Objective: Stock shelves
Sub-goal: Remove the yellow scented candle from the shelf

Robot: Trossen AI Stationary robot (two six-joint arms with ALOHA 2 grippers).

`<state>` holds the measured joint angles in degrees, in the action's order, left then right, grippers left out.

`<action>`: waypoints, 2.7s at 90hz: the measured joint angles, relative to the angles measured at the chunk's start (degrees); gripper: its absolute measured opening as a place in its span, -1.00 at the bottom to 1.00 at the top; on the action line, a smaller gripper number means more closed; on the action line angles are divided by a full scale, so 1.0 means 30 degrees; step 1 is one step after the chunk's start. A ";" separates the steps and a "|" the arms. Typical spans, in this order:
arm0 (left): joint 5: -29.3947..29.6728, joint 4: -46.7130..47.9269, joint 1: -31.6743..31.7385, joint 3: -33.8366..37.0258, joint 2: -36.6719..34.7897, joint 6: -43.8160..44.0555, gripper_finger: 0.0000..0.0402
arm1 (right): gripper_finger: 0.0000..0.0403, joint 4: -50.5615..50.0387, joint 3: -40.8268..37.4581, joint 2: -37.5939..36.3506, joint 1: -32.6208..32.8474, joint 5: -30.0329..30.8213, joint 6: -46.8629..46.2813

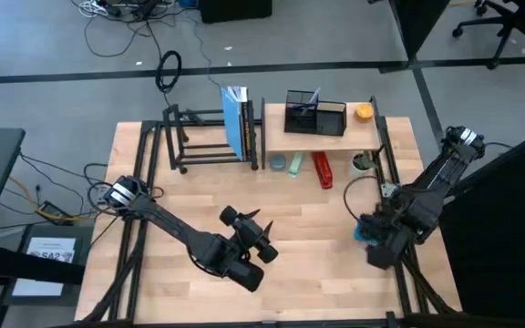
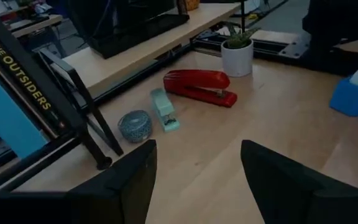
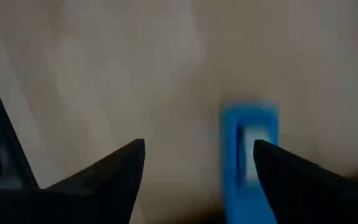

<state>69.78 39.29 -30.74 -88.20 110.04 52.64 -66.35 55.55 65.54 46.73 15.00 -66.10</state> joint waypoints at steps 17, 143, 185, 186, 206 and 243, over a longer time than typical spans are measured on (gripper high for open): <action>-0.0097 0.0000 -0.0044 0.0001 0.0000 0.0015 0.06 | 0.32 -0.0423 0.3429 0.0007 -0.6062 0.1832 0.6026; -0.1501 -0.0437 -0.0408 0.0015 0.0000 -0.0437 0.06 | 0.86 -0.6727 1.4455 1.1473 -3.5280 0.1143 3.0058; -0.1888 -0.0633 -0.0415 0.0015 0.0000 -0.0466 0.06 | 0.78 -0.6377 1.3467 1.2211 -3.5853 -0.1075 2.9089; -0.1913 -0.0641 -0.0415 0.0015 0.0000 -0.0466 0.06 | 0.77 -0.6377 1.3411 1.2211 -3.5857 -0.1075 2.9089; -0.1996 -0.0742 -0.0415 0.0015 0.0000 -0.0474 0.06 | 0.51 -0.6359 1.2576 1.2065 -3.5898 -0.1329 2.9089; -0.1989 -0.0749 -0.0415 0.0015 0.0000 -0.0474 0.06 | 0.30 -0.6446 1.2631 1.1759 -3.5877 -0.0839 2.9008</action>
<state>63.81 37.04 -31.99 -88.16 110.04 51.22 -85.69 93.44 100.82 -60.90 12.48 20.93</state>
